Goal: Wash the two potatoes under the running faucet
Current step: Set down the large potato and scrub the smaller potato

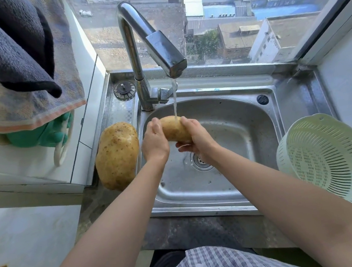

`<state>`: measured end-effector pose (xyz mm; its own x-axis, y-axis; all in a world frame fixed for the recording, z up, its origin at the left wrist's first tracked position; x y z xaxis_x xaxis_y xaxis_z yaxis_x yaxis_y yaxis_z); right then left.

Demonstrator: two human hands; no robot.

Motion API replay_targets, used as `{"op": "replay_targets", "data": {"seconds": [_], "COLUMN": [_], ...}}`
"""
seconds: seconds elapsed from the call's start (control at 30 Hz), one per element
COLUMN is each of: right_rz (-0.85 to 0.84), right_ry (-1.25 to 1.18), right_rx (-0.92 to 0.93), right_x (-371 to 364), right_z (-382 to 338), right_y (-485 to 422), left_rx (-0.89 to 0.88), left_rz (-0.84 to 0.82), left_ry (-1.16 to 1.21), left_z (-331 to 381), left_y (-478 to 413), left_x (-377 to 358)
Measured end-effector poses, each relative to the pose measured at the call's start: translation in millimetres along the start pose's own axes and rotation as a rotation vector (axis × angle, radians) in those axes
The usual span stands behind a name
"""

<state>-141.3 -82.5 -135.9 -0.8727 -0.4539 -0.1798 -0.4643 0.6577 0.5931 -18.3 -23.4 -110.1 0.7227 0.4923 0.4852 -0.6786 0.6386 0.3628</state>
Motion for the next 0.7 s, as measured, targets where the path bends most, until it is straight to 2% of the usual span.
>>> {"op": "replay_targets", "data": {"seconds": [0.03,0.1,0.2,0.3,0.43,0.53,0.7], "right_rz": [-0.019,0.055,0.241,0.189,0.0,-0.116,0.082], "right_ry": [0.046,0.135,0.21,0.232,0.128,0.108,0.236], "right_rx": [0.035,0.069,0.062,0.067,0.087,0.126,0.243], "right_x": [-2,1,10,6,-1,-6,1], "right_z": [-3,-9,-10,-9,-5,-1,-10], "right_y": [0,0,-4,-8,-3,-1,-6], "left_rx": [0.057,0.144,0.126,0.079,0.119,0.229,0.336], "left_rz": [0.018,0.004,-0.16,-0.226,-0.14,-0.105,-0.132], "left_ry": [0.031,0.097,0.168,0.296,0.414,0.565,0.624], "left_z": [-6,-16,-16,-14,-12,-15,-28], "left_y": [0,-1,1,1,0,1,4], "left_x": [2,2,-6,-8,-6,-11,-17]}}
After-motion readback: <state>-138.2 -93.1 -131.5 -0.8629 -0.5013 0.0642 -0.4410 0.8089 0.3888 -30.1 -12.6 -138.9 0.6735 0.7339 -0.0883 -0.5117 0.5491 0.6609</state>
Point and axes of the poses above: each hand's wrist, its own y-axis away from the middle knuckle, its own x-axis out of the back of the hand, z = x × y, the point moved 6 cm from there along -y, towards the middle knuckle, and after that the axes turned 3 degrees about -z, right-handed, at the moved point
